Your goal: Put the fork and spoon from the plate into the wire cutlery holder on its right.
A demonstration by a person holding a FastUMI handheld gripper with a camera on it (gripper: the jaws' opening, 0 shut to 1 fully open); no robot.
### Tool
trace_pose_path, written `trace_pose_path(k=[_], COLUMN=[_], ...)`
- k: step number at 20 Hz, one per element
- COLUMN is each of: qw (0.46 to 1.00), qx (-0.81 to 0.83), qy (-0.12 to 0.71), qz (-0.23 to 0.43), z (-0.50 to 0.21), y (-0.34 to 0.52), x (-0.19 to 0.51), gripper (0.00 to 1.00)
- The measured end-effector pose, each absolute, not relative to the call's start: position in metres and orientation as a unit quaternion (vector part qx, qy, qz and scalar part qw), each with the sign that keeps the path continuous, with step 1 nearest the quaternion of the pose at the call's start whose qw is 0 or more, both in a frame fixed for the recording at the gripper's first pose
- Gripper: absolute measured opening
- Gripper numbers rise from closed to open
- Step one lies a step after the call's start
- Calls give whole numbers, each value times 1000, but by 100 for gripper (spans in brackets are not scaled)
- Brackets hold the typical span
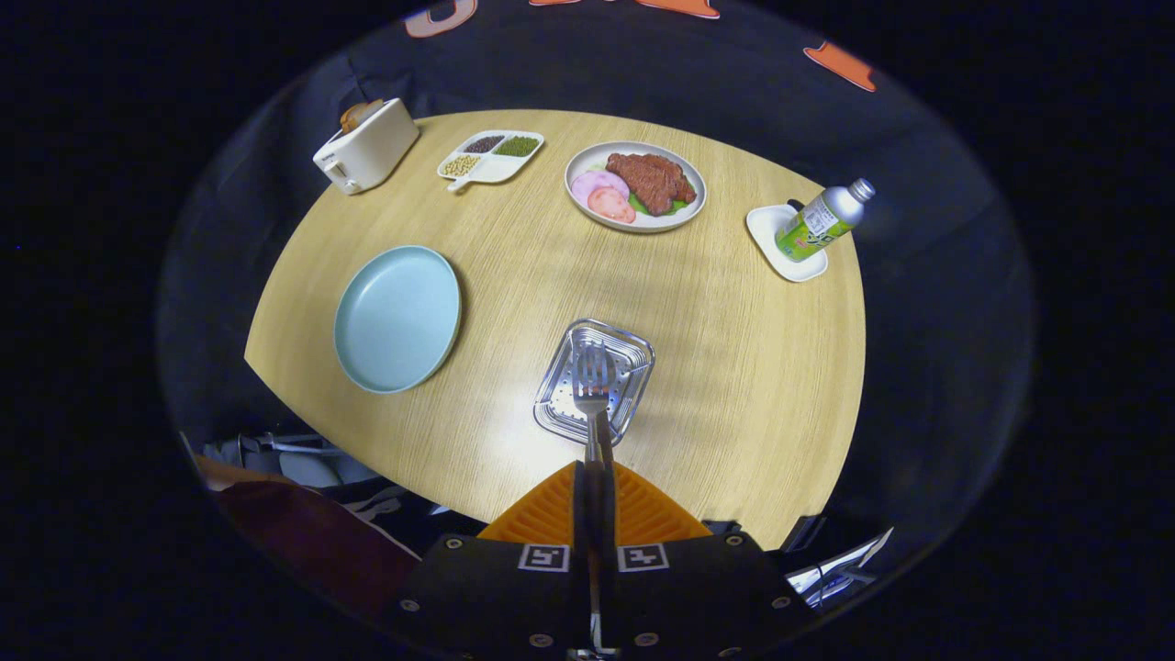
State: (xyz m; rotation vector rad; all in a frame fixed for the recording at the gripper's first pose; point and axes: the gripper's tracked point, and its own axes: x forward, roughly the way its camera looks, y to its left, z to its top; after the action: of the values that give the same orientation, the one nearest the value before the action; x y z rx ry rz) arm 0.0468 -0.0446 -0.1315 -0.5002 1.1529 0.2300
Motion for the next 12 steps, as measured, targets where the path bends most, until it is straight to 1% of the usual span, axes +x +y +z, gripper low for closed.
trace_pose_path(k=[4,12], qw=[778,759], qx=[-251,-272], qy=[565,579], qz=[113,118], z=[-145,-164], y=[-47,-43], x=[55,77], gripper=[5,5])
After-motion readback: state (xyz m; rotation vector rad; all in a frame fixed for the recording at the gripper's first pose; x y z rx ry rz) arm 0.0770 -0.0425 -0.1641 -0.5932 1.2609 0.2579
